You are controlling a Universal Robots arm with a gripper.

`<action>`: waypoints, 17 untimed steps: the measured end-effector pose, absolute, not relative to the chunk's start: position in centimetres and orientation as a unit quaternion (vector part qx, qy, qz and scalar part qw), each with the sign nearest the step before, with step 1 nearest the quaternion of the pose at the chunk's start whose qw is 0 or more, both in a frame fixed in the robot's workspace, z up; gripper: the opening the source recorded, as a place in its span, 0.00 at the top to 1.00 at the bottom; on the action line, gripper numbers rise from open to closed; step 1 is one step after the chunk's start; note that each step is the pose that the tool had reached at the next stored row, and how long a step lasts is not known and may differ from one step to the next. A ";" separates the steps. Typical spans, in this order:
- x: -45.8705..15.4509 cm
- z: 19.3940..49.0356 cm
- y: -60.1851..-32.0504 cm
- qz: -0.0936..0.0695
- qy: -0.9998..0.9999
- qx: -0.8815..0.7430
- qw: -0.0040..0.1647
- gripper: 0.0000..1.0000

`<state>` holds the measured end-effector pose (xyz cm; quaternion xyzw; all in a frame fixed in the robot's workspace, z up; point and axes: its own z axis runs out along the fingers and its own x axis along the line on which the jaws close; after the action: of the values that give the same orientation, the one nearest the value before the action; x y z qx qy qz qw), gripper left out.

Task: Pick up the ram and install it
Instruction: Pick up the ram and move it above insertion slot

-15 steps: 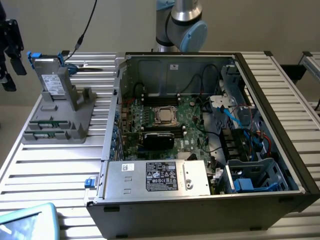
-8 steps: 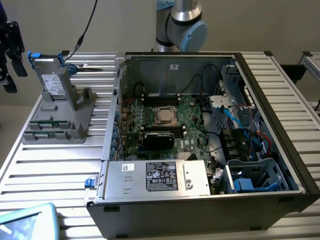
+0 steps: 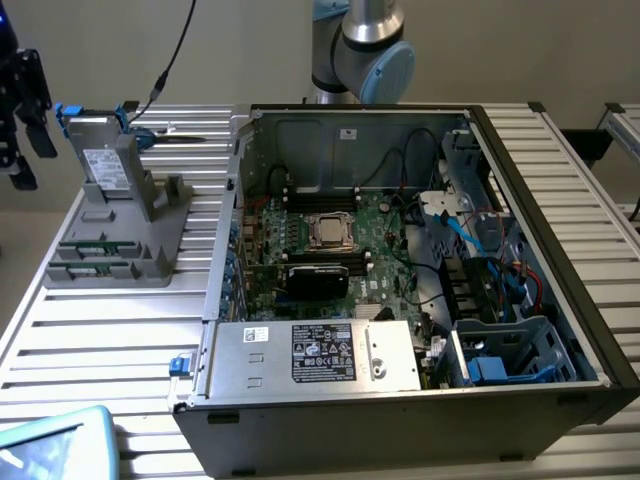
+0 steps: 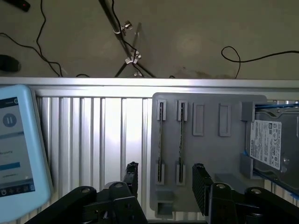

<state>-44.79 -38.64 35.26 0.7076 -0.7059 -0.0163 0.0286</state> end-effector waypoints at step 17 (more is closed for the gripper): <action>-44.7 33.9 -38.6 -0.016 -0.706 0.708 0.029 0.41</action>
<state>-44.74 -38.65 33.94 0.7076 -0.7058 -0.0163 0.0286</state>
